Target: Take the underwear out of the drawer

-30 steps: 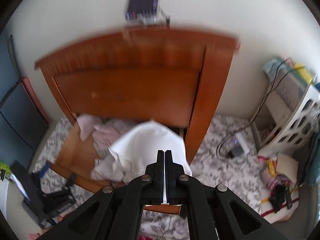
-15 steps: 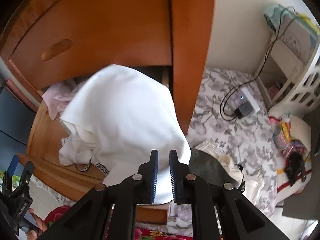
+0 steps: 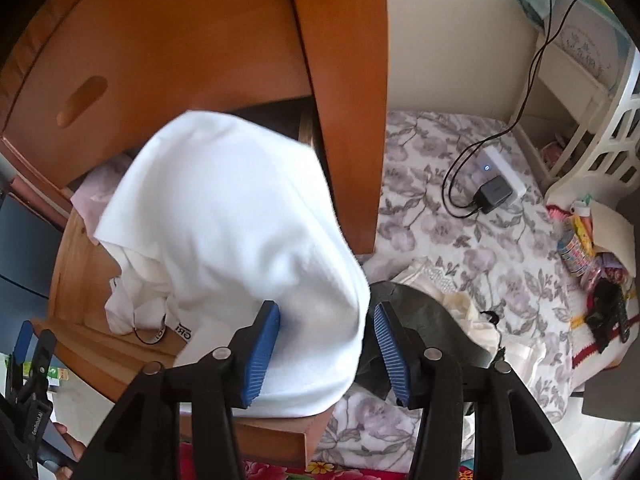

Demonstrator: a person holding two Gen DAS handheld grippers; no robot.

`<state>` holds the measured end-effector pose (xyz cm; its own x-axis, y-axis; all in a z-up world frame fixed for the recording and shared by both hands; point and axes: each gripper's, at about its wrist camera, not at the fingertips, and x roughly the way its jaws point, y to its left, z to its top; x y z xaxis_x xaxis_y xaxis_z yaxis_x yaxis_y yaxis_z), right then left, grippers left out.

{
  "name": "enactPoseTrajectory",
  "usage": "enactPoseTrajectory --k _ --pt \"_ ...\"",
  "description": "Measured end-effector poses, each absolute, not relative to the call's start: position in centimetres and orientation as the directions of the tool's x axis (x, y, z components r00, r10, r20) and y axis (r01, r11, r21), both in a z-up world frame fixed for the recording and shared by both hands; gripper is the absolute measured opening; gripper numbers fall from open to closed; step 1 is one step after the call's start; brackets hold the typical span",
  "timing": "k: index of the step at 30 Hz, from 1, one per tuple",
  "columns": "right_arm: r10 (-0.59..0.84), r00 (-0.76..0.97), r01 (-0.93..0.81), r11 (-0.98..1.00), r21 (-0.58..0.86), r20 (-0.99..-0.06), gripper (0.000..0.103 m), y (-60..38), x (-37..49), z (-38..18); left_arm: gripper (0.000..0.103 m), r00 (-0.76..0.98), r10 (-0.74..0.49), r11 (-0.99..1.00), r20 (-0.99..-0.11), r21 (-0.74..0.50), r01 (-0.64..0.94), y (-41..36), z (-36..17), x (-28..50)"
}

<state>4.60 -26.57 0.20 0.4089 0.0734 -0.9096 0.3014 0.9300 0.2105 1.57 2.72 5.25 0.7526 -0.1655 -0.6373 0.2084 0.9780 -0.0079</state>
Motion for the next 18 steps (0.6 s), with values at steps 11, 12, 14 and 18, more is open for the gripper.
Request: enactPoseTrajectory --k 11,12,14,18 --pt "0.082 0.388 0.293 0.933 0.208 -0.918 0.050 -25.5 5.0 -0.6 0.103 0.753 -0.165 0.978 -0.637 -0.008 0.208 2.7 5.2 1.5" --pt "0.084 0.389 0.293 0.933 0.210 -0.917 0.042 -25.5 5.0 -0.5 0.103 0.753 -0.165 0.978 -0.637 -0.008 0.208 2.7 5.2 1.5" --pt "0.086 0.388 0.291 0.933 0.210 -0.918 0.032 -25.5 5.0 -0.4 0.103 0.753 -0.165 0.978 -0.637 -0.008 0.208 2.7 5.2 1.5" --pt "0.080 0.389 0.276 0.940 0.199 -0.918 0.019 -24.9 4.9 -0.1 0.103 0.753 -0.166 0.978 -0.637 -0.008 0.208 2.7 5.2 1.5"
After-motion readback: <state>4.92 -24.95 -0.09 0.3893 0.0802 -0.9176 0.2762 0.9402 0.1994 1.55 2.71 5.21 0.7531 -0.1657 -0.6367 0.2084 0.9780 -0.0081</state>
